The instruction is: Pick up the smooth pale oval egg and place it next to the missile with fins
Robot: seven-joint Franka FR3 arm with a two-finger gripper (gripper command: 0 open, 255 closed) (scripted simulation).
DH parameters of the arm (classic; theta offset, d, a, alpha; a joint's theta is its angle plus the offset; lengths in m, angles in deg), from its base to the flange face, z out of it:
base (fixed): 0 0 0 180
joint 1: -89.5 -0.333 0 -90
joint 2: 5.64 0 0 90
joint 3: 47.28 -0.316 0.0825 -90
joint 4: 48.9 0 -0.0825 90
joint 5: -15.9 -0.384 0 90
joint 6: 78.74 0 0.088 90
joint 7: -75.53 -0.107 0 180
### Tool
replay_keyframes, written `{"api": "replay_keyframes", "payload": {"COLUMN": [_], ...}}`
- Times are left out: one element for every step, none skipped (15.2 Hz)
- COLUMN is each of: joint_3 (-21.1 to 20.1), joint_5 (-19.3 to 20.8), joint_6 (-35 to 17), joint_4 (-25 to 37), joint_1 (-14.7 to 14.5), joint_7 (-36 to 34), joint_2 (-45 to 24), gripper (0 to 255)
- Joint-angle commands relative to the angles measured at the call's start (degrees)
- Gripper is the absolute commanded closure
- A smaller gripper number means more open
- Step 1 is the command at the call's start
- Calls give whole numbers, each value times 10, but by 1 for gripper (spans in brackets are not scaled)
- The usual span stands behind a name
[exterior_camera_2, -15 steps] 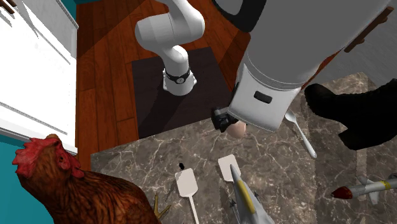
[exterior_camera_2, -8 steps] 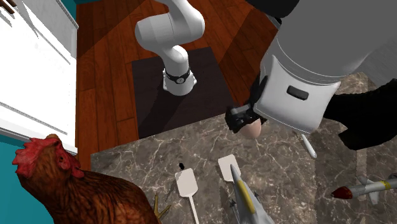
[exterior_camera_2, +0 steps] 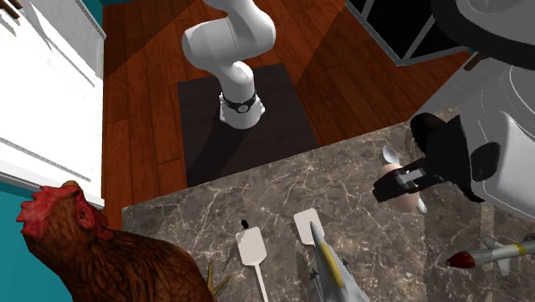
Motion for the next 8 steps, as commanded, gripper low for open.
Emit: {"api": "replay_keyframes", "payload": {"joint_3": [-11,-16,-20,-24,-28,-31,-33,-35], "joint_5": [11,18,24,32,39,47,56,64], "joint_6": [15,21,28,36,45,55,66,78], "joint_4": [56,82,110,139,170,203,238,275], "joint_1": [-8,-13,-19,-26,-34,-42,-51,-61], "joint_7": [-21,-32,-42,-53,-63,-72,-81,-90], "joint_2": [-44,-66,-89,-113,-137,-162,-188,-215], "gripper": [255,255,255,255,255,255,255,255]}}
